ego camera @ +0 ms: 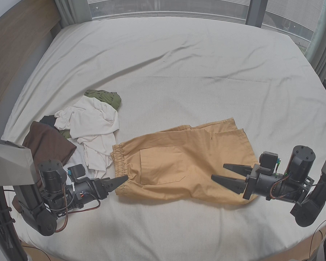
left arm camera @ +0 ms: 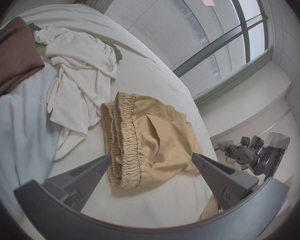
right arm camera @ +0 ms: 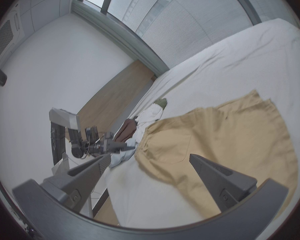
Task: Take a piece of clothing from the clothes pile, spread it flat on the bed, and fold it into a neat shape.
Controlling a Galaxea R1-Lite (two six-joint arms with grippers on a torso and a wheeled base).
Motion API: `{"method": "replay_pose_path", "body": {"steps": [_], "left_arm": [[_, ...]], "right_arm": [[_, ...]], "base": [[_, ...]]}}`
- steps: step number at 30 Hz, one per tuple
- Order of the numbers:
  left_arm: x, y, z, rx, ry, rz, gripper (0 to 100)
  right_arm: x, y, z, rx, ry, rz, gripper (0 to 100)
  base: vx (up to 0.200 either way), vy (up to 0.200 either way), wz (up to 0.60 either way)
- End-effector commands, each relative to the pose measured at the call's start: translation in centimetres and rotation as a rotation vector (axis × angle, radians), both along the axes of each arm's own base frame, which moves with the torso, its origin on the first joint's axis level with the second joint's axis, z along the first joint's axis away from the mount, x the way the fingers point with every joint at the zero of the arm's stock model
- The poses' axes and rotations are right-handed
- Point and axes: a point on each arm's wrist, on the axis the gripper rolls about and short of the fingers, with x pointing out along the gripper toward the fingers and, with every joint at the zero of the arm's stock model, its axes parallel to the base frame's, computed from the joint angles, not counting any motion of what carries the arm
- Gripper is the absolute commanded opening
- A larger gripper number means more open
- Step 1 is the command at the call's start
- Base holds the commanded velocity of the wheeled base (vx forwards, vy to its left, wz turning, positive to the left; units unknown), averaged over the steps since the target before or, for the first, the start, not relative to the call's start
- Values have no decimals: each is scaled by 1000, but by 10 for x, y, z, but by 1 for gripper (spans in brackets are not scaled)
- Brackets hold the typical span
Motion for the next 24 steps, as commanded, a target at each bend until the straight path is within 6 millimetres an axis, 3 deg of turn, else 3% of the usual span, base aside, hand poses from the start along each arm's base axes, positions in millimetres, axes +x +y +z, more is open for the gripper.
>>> {"method": "replay_pose_path", "body": {"steps": [1, 17, 24], "left_arm": [[5, 0, -13, 10, 38, 5, 100], [14, -5, -34, 24, 84, 13, 100], [31, -8, -50, 43, 78, 73, 100]], "right_arm": [[6, -11, 10, 17, -41, -45, 100], [12, -13, 9, 19, -47, -62, 100], [11, -13, 12, 22, -57, -60, 100]], "base": [[0, 0, 0], [0, 0, 0], [0, 0, 0]]}}
